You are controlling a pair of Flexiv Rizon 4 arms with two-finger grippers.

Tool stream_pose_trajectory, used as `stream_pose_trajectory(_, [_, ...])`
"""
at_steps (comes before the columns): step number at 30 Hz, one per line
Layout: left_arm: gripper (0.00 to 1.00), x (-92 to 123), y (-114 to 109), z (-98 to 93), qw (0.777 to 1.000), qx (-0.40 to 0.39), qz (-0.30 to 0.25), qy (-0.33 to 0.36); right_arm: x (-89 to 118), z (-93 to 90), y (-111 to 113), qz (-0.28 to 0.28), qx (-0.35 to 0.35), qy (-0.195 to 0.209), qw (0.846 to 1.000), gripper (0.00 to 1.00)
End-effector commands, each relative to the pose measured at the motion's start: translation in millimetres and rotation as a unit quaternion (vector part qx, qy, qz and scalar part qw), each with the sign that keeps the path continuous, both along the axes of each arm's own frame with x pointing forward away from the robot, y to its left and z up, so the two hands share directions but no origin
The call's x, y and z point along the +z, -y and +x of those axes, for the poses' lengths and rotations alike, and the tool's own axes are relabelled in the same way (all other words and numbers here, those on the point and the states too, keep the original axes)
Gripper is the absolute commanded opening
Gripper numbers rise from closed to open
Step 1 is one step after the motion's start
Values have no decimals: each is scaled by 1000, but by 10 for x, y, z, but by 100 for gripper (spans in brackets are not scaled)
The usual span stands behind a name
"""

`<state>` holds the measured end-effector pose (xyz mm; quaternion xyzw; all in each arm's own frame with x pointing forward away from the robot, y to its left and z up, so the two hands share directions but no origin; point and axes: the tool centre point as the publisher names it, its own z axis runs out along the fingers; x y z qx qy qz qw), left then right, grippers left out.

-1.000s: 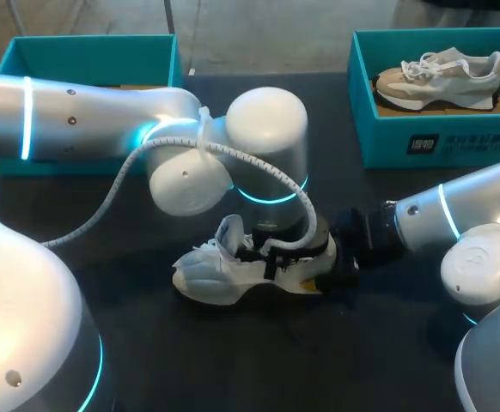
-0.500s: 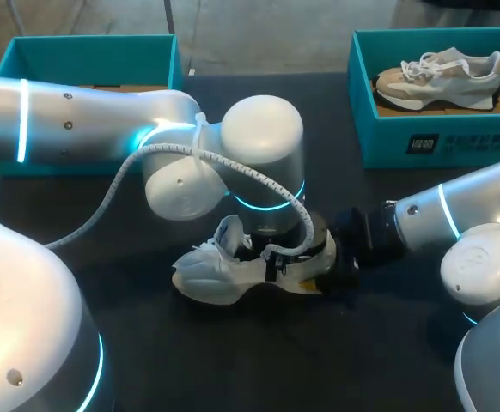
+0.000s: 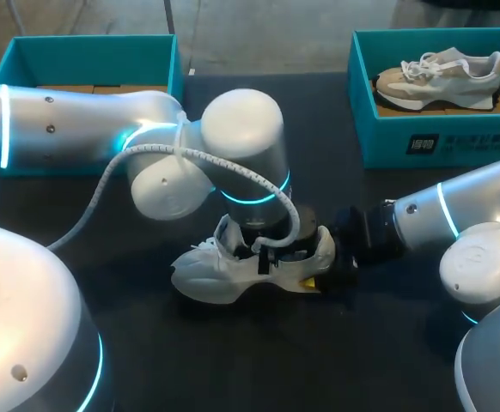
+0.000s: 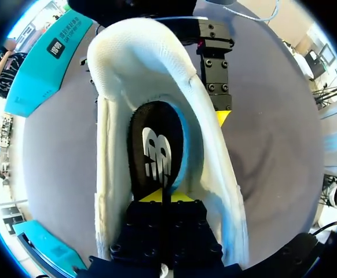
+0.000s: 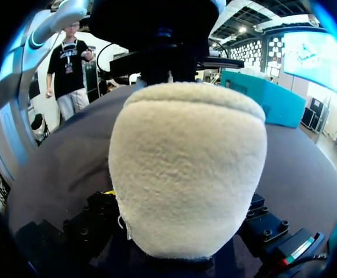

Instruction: Take the shoe out of the shoebox, open the shoe tongue, remove and reinsert the insole, then place the shoe into the shoebox

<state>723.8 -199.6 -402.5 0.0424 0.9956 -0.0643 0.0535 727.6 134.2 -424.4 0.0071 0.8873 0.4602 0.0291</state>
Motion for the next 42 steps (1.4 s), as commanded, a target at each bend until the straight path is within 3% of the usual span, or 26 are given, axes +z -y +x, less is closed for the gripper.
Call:
stream_pose_trajectory(1, [0,136,-114,50,1000,-8,-16,-11,-17,-6,-13,-2,-1,1,1000,0])
stream_pose_trajectory(24, [0,619,-102,-117,992,-66,-83,-72,-17,-6,-13,-2,-1,1,1000,0])
stream_pose_trajectory(42, [0,910,62,-122,988,-71,-128,-52,-17,-6,-13,-2,-1,1,1000,0])
